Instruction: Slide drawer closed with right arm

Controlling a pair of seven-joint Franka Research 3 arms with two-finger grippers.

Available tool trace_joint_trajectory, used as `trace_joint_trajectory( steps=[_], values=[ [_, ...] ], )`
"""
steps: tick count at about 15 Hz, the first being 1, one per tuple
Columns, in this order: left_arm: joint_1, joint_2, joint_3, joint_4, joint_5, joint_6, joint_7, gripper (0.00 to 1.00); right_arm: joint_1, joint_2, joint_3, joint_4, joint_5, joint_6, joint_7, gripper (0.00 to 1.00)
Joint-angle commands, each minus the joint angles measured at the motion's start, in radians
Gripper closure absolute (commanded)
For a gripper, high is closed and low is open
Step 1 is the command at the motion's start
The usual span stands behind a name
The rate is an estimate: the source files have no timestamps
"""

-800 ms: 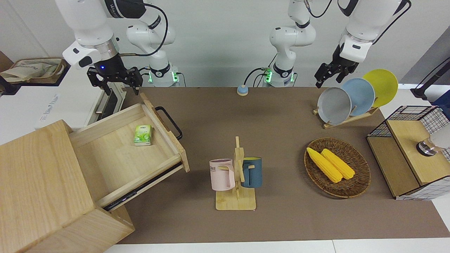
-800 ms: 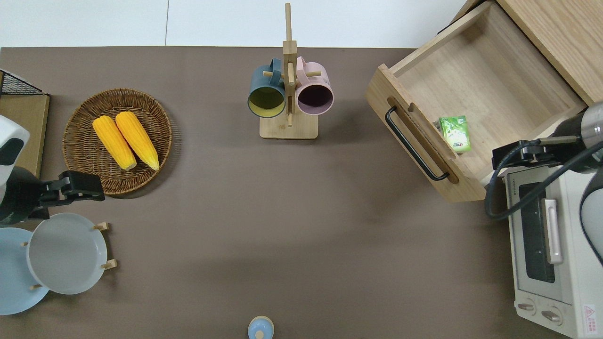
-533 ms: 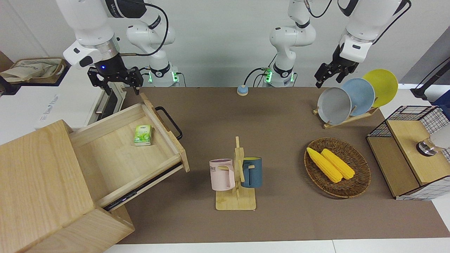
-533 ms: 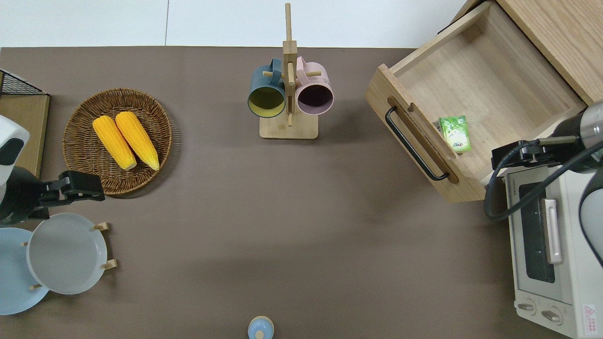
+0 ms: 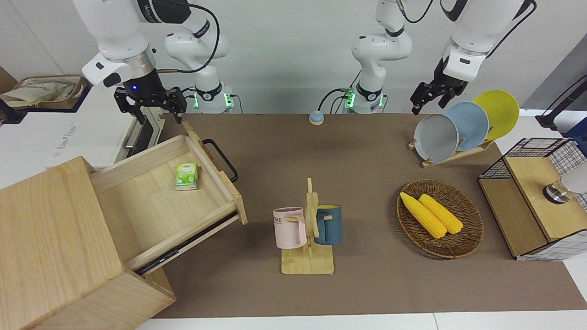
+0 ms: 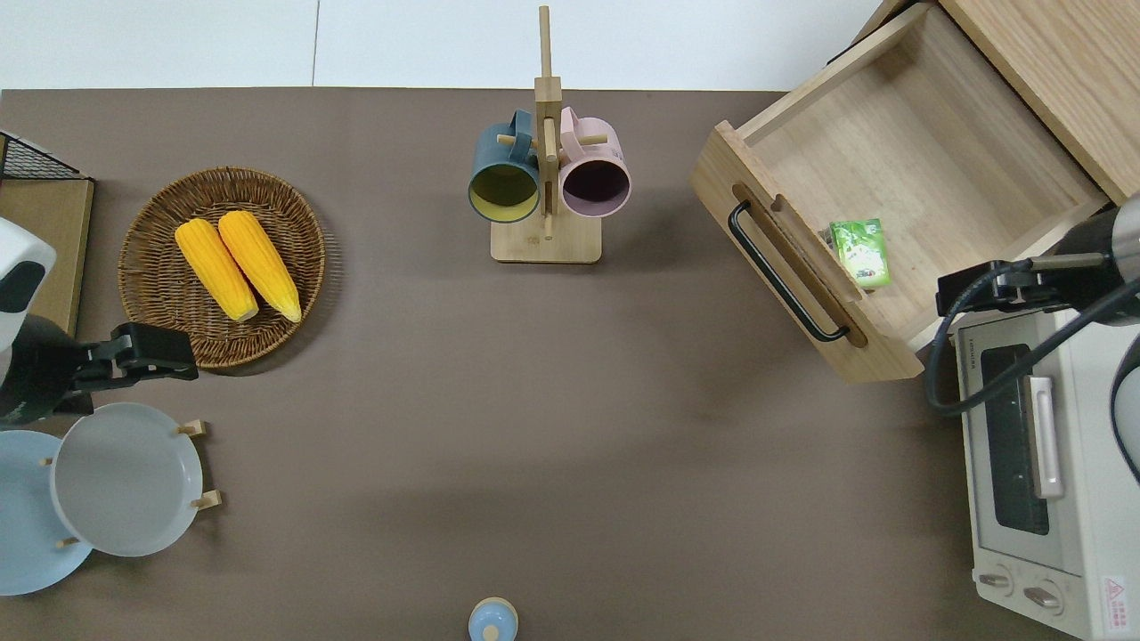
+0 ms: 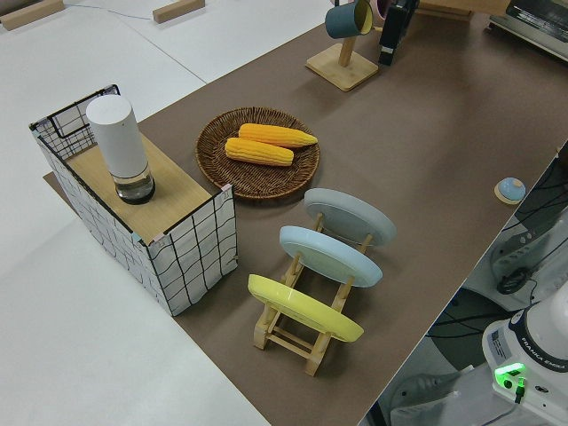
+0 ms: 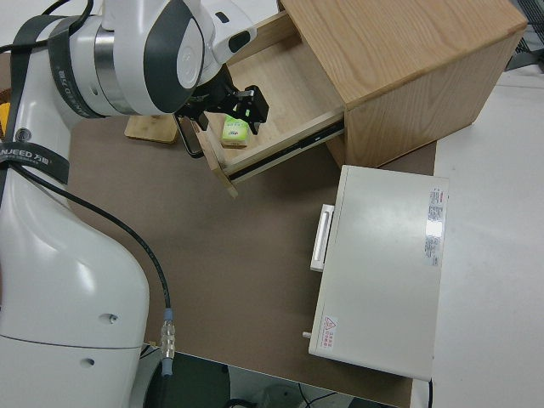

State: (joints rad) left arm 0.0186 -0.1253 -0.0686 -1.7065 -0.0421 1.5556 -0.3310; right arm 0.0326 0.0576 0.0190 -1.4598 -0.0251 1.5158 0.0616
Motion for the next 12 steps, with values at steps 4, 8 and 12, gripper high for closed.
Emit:
trace_joint_trajectory(
  steps=[4, 8, 12],
  values=[
    [0.000, -0.008, 0.004, 0.004, -0.001, -0.015, 0.007, 0.01, -0.002, 0.025, 0.012, -0.005, 0.016, 0.012, 0.018, 0.013],
    [0.000, -0.008, 0.004, 0.004, -0.001, -0.017, 0.007, 0.01, -0.008, 0.025, 0.012, -0.005, 0.013, 0.012, 0.014, 0.013],
    [0.000, -0.008, 0.004, 0.004, -0.001, -0.015, 0.007, 0.01, -0.014, 0.024, 0.012, -0.005, 0.017, 0.012, 0.004, 0.015]
  ],
)
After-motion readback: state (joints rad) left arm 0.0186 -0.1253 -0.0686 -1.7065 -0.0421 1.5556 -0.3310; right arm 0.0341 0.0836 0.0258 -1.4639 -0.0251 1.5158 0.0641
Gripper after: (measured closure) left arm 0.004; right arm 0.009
